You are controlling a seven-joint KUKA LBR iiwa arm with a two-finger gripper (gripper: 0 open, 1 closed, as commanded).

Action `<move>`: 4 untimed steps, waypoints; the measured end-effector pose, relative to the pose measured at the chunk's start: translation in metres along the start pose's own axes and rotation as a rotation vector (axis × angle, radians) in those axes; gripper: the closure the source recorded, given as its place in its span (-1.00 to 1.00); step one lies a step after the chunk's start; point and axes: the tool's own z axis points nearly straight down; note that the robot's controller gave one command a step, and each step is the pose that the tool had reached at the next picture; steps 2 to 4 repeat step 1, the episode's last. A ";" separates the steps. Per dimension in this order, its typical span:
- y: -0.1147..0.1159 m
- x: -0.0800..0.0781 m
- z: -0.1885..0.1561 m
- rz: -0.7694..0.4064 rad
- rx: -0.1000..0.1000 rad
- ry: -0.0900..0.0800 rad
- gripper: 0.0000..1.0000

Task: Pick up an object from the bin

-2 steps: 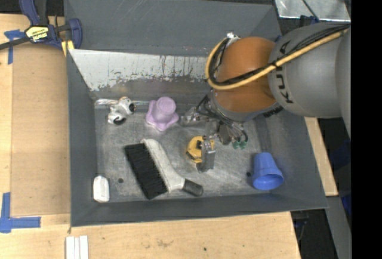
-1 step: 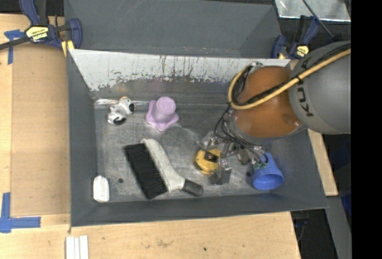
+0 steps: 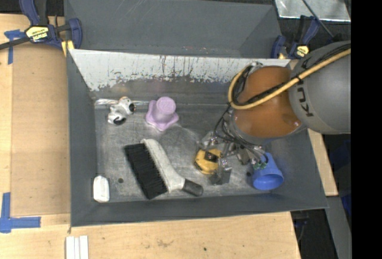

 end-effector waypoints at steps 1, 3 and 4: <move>0.012 -0.005 -0.196 -0.046 0.000 0.018 1.00; 0.012 -0.005 -0.196 -0.046 0.000 0.018 1.00; 0.012 -0.005 -0.196 -0.046 0.000 0.018 1.00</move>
Offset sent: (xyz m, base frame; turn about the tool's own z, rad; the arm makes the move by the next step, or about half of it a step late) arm 0.0000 0.0000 0.0000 0.0000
